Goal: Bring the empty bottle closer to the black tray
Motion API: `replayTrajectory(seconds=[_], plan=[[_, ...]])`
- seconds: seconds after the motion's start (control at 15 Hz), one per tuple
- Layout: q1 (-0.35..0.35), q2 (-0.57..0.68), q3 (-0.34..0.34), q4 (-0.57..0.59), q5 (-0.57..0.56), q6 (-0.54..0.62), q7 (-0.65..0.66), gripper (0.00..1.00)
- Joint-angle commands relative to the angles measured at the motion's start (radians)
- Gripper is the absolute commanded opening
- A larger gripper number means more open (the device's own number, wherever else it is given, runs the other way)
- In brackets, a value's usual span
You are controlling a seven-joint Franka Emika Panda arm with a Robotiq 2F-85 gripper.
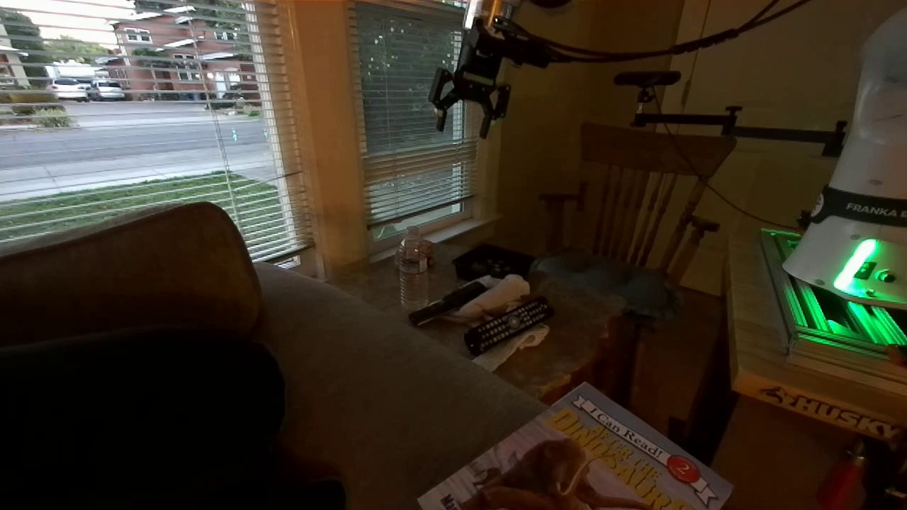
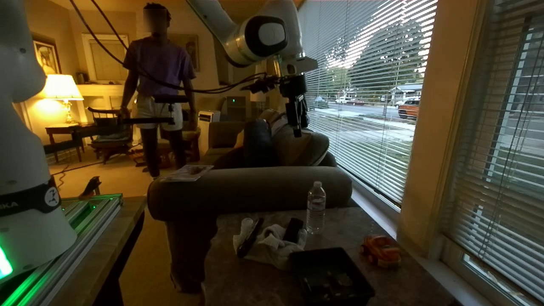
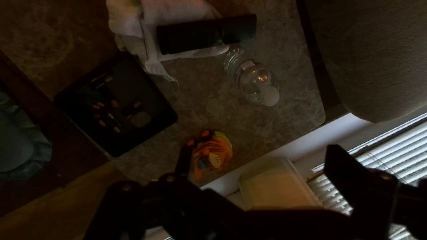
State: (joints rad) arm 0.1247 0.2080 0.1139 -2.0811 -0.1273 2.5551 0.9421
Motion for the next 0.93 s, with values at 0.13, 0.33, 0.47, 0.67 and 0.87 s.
replayTrajectory(seconds=[0.13,0.33,0.47,0.67,0.87], plan=[[0.027,0.007,-0.028,0.010,0.012,-0.001,-0.008,1.00],[0.025,0.057,-0.027,0.044,0.047,0.000,0.004,1.00],[0.026,0.100,-0.028,0.079,0.077,-0.003,-0.005,1.00],[0.026,0.148,-0.024,0.139,0.133,-0.039,-0.023,1.00],[0.037,0.214,-0.037,0.211,0.159,-0.030,-0.010,1.00]])
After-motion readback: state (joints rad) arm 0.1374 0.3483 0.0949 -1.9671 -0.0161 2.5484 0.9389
